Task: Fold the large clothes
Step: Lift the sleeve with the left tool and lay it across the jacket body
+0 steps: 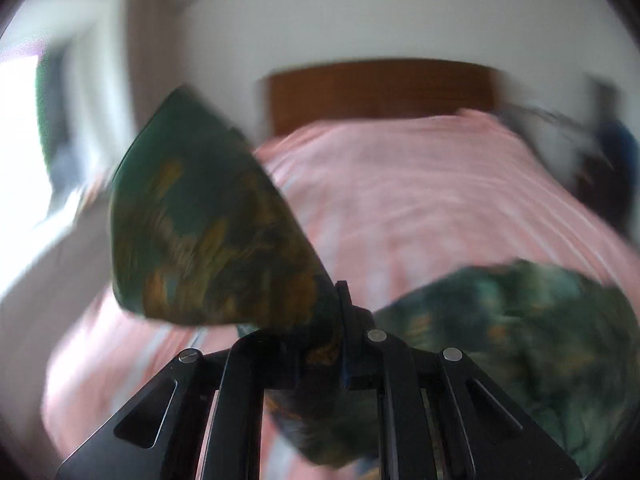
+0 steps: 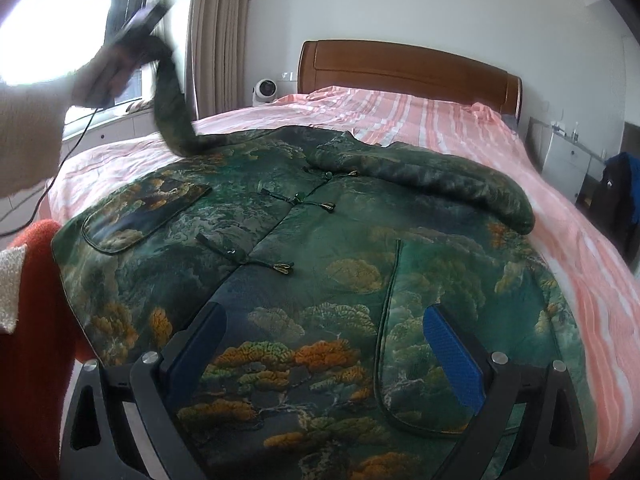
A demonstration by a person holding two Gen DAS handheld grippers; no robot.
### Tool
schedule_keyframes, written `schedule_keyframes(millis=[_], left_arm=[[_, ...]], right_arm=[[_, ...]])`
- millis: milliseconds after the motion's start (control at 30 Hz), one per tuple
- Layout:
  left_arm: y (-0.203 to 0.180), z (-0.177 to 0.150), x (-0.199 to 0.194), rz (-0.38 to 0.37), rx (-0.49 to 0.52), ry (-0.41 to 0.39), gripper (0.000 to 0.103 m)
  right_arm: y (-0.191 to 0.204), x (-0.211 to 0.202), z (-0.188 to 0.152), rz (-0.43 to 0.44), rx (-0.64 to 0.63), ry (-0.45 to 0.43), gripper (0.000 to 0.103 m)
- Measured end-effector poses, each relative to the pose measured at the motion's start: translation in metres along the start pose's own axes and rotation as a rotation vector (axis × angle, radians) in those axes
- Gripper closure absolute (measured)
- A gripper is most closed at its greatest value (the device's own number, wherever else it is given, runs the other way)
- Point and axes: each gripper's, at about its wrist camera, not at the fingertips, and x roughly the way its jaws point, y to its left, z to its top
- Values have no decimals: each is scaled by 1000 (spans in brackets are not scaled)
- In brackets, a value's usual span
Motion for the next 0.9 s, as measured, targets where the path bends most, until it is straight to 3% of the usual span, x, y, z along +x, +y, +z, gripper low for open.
schedule_keyframes(millis=[67, 133, 167, 200, 267, 367, 467, 567, 667, 733, 800, 900], left_arm=[[-79, 5, -4, -67, 205, -59, 89], [-154, -11, 1, -124, 406, -75, 81], [-197, -31, 11, -172, 525, -43, 65], [-223, -48, 19, -195, 602, 2, 30], [-264, -90, 34, -212, 740, 66, 10], [-277, -129, 33, -255, 836, 116, 10], [-256, -129, 21, -301, 783, 156, 10], [-210, -99, 7, -368, 576, 177, 1], [-165, -70, 17, -372, 363, 190, 1], [-133, -60, 41, -314, 223, 206, 1], [-102, -62, 77, -199, 79, 261, 1], [-64, -92, 126, -94, -69, 427, 1]], right_arm=[[-3, -2, 1, -1, 14, -7, 5], [-6, -4, 1, -2, 29, -12, 5], [-8, -5, 1, -4, 37, -15, 5], [-10, -6, 1, -6, 43, -17, 5], [-14, -9, 0, -11, 54, -20, 5], [-19, -13, 1, -11, 71, -31, 5], [-24, -16, 0, -3, 90, -42, 5], [-30, -15, 2, 8, 115, -44, 5], [-35, -11, 3, 16, 138, -36, 5], [-35, -10, 2, 18, 145, -28, 5], [-36, -10, 2, 17, 147, -25, 5], [-34, -14, 2, 12, 138, -40, 5]])
